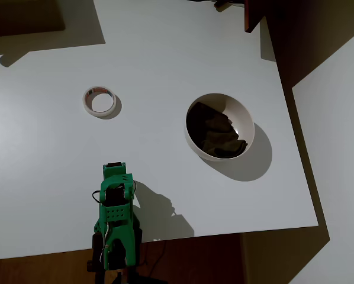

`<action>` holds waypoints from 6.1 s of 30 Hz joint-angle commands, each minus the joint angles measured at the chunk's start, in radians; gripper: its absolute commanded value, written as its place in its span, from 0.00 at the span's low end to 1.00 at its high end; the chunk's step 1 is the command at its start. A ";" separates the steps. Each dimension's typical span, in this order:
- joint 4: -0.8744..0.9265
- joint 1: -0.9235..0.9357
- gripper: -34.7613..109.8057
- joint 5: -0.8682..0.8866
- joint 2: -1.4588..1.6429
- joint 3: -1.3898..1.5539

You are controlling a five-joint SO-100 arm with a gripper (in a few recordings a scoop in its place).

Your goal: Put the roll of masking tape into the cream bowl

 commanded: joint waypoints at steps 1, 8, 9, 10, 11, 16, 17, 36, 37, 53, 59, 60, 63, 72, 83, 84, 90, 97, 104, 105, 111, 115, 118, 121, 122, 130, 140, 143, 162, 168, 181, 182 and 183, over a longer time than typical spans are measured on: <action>0.002 0.003 0.18 -0.008 0.008 0.000; 0.002 0.003 0.18 -0.008 0.008 0.000; 0.002 0.003 0.18 -0.008 0.008 0.000; 0.002 0.003 0.18 -0.008 0.008 0.000; 0.002 0.003 0.18 -0.008 0.008 0.000; 0.012 0.005 0.18 -0.018 0.008 0.000; 0.012 0.006 0.18 -0.018 0.008 0.000; -0.017 -0.084 0.18 0.017 -0.023 -0.218; -0.031 -0.084 0.18 0.017 -0.069 -0.259; 0.236 -0.107 0.18 0.117 -0.959 -1.261; 0.313 -0.097 0.18 0.129 -1.184 -1.476; 0.322 -0.095 0.18 0.127 -1.215 -1.505; 0.337 -0.094 0.18 0.124 -1.302 -1.565; 0.347 -0.095 0.18 0.129 -1.671 -1.821; 0.359 -0.089 0.18 0.144 -2.108 -2.174; 0.370 -0.095 0.18 0.147 -2.145 -2.210; 0.380 -0.146 0.18 0.166 -2.278 -2.353; 0.380 -0.126 0.33 0.160 -2.372 -2.441; 0.354 -0.046 0.33 0.152 -2.430 -2.447; 0.351 -0.035 0.34 0.149 -2.439 -2.448; 0.348 -0.028 0.34 0.152 -2.474 -2.448; 0.357 -0.061 0.34 0.173 -2.487 -2.448; 0.339 -0.080 0.34 0.178 -2.499 -2.448; 0.318 -0.080 0.34 0.176 -2.511 -2.450; 0.316 -0.077 0.34 0.170 -2.517 -2.450; 0.295 -0.040 0.35 0.135 -2.560 -2.491; 0.337 -0.103 0.34 0.138 -2.591 -2.522; 0.337 -0.126 0.34 0.144 -2.595 -2.522; 0.304 -0.147 0.33 0.158 -2.629 -2.525; 0.308 -0.126 0.33 0.140 -2.646 -2.526; 0.287 -0.086 0.31 0.135 -2.698 -2.526; 0.284 -0.086 0.31 0.135 -2.700 -2.526; 0.282 -0.086 0.31 0.138 -2.704 -2.526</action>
